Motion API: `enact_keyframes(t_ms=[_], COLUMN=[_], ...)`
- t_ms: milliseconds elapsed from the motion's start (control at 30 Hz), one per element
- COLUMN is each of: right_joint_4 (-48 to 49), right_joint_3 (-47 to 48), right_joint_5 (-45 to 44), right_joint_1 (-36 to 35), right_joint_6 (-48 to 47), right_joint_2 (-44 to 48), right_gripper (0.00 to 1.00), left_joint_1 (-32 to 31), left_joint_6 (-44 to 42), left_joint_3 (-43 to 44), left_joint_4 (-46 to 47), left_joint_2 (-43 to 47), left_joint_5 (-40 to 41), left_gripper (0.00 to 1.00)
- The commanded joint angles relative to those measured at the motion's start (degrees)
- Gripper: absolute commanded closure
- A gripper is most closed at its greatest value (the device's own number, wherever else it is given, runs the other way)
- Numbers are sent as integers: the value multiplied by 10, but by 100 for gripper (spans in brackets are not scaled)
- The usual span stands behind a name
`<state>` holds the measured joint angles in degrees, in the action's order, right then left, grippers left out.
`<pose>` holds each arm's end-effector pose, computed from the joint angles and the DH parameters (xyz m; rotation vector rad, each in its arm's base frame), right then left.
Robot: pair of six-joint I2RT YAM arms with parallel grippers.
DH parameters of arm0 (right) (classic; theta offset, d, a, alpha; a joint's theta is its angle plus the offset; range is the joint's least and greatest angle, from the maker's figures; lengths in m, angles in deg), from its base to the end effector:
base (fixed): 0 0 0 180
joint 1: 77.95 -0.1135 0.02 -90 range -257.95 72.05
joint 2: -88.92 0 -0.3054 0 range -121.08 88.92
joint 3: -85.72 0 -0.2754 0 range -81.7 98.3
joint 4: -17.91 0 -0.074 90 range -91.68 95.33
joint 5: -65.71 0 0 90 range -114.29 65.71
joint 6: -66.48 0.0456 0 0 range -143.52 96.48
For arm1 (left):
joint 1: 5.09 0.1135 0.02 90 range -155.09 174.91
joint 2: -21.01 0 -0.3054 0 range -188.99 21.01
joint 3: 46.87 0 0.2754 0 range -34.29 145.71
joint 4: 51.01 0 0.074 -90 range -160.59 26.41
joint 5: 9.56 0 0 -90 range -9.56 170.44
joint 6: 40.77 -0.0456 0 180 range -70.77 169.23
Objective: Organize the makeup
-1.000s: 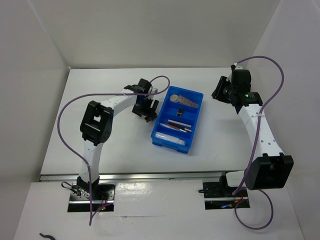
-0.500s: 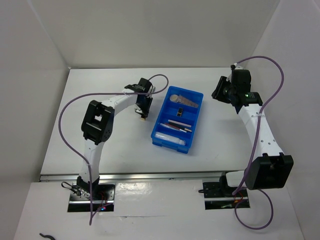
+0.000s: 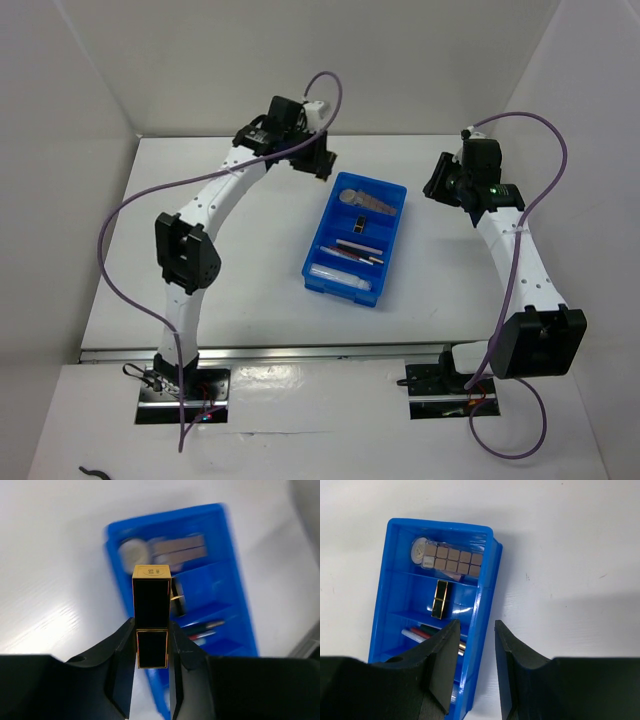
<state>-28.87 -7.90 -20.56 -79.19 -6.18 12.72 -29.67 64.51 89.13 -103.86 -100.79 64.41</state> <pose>0.3140 0.0098 0.3875 0.2748 2.2025 0.2515 0.4858 -0.2360 0.3670 0.3417 2.2799 -0.6814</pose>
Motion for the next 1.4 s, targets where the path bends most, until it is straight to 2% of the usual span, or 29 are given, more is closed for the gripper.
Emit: enact_keyframes(t_ms=[0,200,400,533,633,667,733,800,933,967,1200,1233,1333,1367], right_joint_4=[22,22,22,27,27,27,27,27,27,27,27,22,17,10], right_joint_3=[13,13,13,13,8,8,8,8,8,8,8,8,8,8], right_joint_5=[2,8,8,8,8,8,8,8,8,8,2,2,-14,-14], right_joint_1=[4,9,9,9,9,9,9,9,9,9,9,9,9,9], right_joint_6=[2,8,8,8,8,8,8,8,8,8,8,8,22,22], right_joint_2=[10,10,10,10,10,10,10,10,10,10,10,10,15,15], right_gripper=[58,58,58,58,58,58,58,58,58,58,58,55,31,5], left_joint_1=[-44,-73,-79,-79,-79,-79,-79,-79,-79,-79,-79,-79,-79,-79], left_joint_6=[24,91,96,91,85,85,85,79,74,74,68,68,62,62], left_joint_3=[59,67,65,65,60,52,45,39,39,39,52,52,59,59], left_joint_4=[-19,28,22,12,6,6,6,6,1,1,-15,-15,-15,-15], left_joint_2=[-58,-102,-124,-136,-141,-141,-134,-134,-123,-123,-74,-65,-23,-12], left_joint_5=[-85,-85,-50,-28,-22,-22,-16,-10,-5,-5,0,0,6,6], left_gripper=[100,100,100,96,85,72,60,54,23,18,15,15,15,15])
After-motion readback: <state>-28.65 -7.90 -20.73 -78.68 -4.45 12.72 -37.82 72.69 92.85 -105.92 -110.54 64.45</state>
